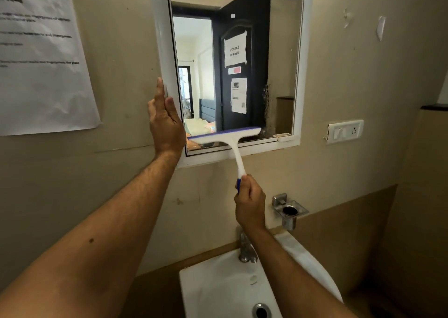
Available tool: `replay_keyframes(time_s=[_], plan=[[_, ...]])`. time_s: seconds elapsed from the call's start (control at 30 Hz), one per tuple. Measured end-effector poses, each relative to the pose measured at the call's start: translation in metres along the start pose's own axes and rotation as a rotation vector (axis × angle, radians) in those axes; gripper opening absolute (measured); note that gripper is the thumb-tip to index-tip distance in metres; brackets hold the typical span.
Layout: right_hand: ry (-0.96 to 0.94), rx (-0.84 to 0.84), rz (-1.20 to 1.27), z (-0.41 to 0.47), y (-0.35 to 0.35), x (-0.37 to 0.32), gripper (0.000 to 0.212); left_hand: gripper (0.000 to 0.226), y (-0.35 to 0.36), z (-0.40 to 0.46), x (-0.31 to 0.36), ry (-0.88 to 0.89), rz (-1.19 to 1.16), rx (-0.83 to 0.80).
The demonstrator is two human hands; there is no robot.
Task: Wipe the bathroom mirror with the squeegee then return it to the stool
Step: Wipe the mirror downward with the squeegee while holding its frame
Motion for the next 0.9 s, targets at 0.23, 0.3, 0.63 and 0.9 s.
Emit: replay_keyframes(time_s=[0.23,0.3,0.63,0.9], plan=[[0.022,-0.005,0.012,0.017,0.010,-0.017,0.029,0.043,-0.002,0.001,0.000,-0.002,0.008,-0.008],[0.046,-0.002,-0.014,0.000,0.007,0.001,0.031,0.043,-0.003,0.001,0.000,-0.003,0.013,-0.009],[0.025,0.012,0.034,0.029,0.006,-0.022,0.035,0.043,-0.004,-0.003,0.003,-0.032,0.043,-0.028],[0.064,-0.001,0.032,0.026,-0.009,-0.006,0.036,0.041,-0.013,0.002,0.003,-0.029,0.041,-0.091]])
Point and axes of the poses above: each hand's wrist, its own z-axis towards the middle knuckle, its own y-axis out of the palm, x = y × z, the point moved 2 cm from there along z, towards the middle knuckle, and after that the axes turned 8 degrees about x, right-handed, at the moved point
